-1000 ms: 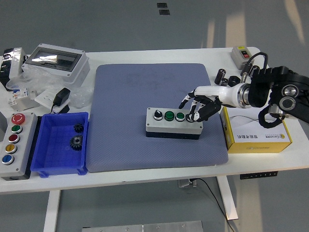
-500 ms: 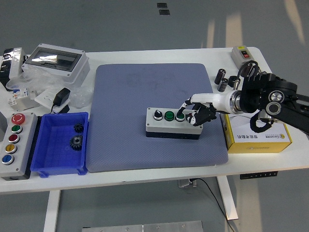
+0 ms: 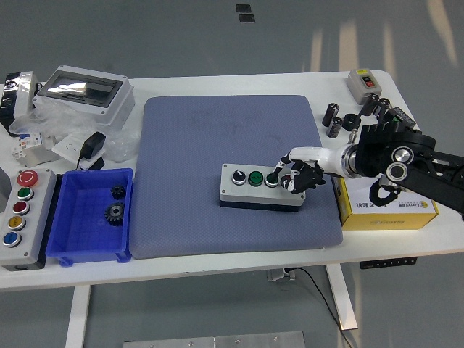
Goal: Pick up the button,place it on the desk,press the button,press the button
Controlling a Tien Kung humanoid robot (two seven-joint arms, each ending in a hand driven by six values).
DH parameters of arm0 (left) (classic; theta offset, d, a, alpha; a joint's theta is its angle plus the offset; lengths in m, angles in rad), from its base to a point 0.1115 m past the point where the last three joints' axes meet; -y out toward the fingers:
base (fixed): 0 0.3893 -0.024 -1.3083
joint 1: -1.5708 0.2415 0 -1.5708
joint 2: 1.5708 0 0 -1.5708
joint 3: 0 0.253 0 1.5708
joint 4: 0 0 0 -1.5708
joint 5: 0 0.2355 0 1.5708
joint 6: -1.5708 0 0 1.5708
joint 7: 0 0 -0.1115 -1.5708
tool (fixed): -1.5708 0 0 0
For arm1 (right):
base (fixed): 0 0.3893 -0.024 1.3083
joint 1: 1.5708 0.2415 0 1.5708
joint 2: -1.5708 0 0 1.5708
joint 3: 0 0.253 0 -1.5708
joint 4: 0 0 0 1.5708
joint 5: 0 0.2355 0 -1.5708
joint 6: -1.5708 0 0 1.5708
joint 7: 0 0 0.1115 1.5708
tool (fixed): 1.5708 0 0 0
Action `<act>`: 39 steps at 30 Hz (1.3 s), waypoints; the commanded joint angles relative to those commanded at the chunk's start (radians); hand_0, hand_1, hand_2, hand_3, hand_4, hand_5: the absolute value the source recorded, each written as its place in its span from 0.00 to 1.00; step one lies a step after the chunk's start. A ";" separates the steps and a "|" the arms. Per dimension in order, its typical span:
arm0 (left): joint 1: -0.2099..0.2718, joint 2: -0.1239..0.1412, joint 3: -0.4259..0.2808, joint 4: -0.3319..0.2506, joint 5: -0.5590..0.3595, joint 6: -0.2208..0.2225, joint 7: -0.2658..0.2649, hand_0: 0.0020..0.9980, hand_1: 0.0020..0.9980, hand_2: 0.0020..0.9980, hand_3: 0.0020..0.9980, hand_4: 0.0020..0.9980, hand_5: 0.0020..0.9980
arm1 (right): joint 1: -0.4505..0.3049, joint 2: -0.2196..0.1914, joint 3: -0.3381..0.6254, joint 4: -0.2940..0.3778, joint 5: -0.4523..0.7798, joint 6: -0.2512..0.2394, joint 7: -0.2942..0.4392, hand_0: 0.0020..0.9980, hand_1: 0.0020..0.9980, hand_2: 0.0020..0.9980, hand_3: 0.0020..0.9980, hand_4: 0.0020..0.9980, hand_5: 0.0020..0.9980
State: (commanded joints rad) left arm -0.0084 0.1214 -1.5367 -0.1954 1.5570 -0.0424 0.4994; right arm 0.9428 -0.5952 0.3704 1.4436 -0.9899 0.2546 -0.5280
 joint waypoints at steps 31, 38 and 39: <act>0.017 -0.026 0.001 0.001 0.008 0.001 -0.007 0.64 0.63 0.55 0.60 0.60 0.13 | -0.516 0.277 0.829 -0.043 -0.673 -0.414 0.227 0.00 0.08 0.22 0.73 0.32 0.30; 0.011 -0.021 0.002 0.004 0.007 0.003 -0.019 0.64 0.63 0.55 0.60 0.60 0.13 | -0.625 0.291 1.000 -0.019 -0.900 -0.608 0.390 0.01 0.14 0.33 0.72 0.39 0.25; 0.010 -0.020 0.002 0.005 0.008 0.003 -0.020 0.64 0.63 0.55 0.60 0.60 0.13 | -0.639 0.292 1.019 -0.015 -0.894 -0.628 0.413 0.01 0.14 0.33 0.72 0.39 0.25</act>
State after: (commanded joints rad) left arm 0.0012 0.1015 -1.5351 -0.1906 1.5648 -0.0397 0.4793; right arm 0.3036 -0.3030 1.3896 1.4285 -1.8835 -0.3735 -0.1153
